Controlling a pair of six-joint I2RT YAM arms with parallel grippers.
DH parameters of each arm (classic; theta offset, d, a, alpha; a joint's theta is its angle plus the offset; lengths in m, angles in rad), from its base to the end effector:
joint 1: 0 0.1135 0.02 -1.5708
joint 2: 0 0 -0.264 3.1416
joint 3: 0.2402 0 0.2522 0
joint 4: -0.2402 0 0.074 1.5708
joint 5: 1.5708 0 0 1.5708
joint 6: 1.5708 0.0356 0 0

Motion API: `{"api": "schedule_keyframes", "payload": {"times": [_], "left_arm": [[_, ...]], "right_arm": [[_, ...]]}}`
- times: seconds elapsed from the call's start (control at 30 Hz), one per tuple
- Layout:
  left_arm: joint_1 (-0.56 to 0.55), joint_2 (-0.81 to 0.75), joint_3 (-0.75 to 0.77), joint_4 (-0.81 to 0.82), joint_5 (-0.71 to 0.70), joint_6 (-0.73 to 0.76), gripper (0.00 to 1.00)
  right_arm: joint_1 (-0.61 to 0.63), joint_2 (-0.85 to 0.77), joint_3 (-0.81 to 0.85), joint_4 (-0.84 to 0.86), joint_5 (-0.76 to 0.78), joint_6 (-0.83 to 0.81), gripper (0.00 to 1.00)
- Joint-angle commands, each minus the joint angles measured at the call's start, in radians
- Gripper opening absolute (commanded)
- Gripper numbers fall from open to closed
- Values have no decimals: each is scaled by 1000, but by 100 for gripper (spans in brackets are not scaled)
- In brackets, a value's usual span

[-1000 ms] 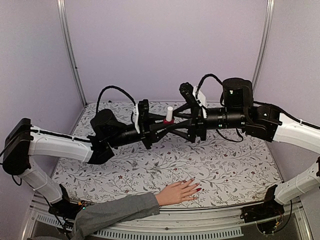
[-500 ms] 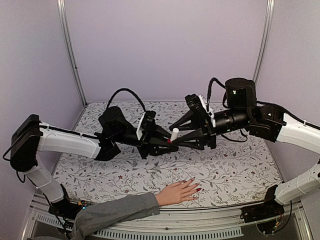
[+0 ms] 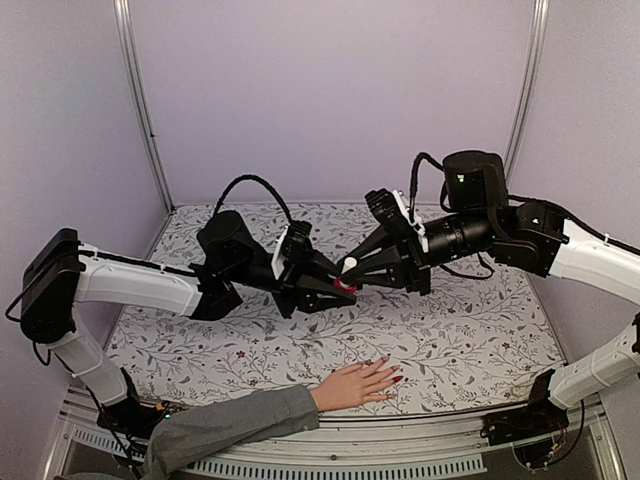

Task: Paint the nails
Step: Screw the nail polish bottle.

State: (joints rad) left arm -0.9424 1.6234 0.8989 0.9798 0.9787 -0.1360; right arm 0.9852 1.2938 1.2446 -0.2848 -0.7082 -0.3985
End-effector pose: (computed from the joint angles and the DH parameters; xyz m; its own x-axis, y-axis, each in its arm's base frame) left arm 0.1806 -0.2988 0.2834 0.0219 -0.1588 -0.9871 0.9351 -0.3462 0.0764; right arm 0.1415 0.2552 0.3822 0.2104 -0.2160 -0.9535 -0.9667 -0.1911 -0.1701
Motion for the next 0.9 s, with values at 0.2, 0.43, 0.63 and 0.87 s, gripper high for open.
{"api": "schedule_keyframes", "payload": {"times": [0.2, 0.43, 0.63, 0.87], "left_arm": [[11, -30, 0, 9, -144, 34, 0], [10, -75, -37, 13, -292, 64, 0], [3, -106, -64, 15, -417, 87, 0], [-22, -125, -82, 12, -625, 134, 0]], "right_arm": [[1, 19, 34, -24, 10, 26, 0], [1, 46, 42, 8, 84, 102, 0], [1, 55, 45, 32, 166, 153, 0], [3, 69, 54, 39, 233, 185, 0]]}}
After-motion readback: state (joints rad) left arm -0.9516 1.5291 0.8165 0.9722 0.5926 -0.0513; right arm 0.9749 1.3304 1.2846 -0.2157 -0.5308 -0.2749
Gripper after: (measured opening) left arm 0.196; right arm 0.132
